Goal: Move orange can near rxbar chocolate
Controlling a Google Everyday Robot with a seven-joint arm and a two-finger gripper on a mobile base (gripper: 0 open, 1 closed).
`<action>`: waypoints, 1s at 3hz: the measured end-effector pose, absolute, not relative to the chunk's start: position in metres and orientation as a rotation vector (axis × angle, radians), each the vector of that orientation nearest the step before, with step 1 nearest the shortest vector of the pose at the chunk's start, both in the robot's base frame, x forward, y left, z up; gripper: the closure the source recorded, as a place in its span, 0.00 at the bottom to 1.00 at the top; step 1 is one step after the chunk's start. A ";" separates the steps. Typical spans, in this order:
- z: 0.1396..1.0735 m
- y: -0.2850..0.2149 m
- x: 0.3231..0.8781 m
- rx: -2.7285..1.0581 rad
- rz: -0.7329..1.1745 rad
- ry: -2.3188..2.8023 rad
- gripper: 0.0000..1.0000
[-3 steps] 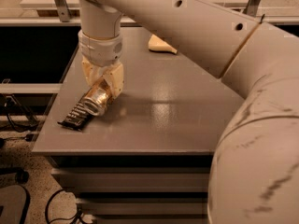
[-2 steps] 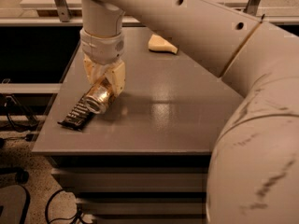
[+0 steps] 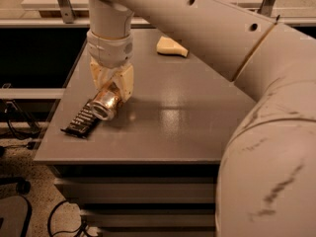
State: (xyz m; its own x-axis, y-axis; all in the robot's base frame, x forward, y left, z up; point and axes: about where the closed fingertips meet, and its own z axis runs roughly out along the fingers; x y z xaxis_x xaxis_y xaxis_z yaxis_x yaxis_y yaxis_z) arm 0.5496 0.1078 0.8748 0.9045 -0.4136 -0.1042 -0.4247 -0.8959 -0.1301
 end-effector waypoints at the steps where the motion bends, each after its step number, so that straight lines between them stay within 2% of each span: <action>1: 0.872 0.105 0.550 -2.920 0.119 0.644 1.00; 2: 0.870 0.102 0.552 -2.920 0.125 0.651 0.83; 3: 0.868 0.102 0.553 -2.923 0.135 0.651 0.59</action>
Offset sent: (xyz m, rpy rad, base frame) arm -0.0046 -0.0217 -0.0049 -0.0444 0.0492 -0.0016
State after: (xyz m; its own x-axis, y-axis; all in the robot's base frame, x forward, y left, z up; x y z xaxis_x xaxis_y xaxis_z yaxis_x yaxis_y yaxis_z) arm 0.5534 0.1018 0.8678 0.9021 -0.4151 -0.1183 -0.4279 -0.8958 -0.1204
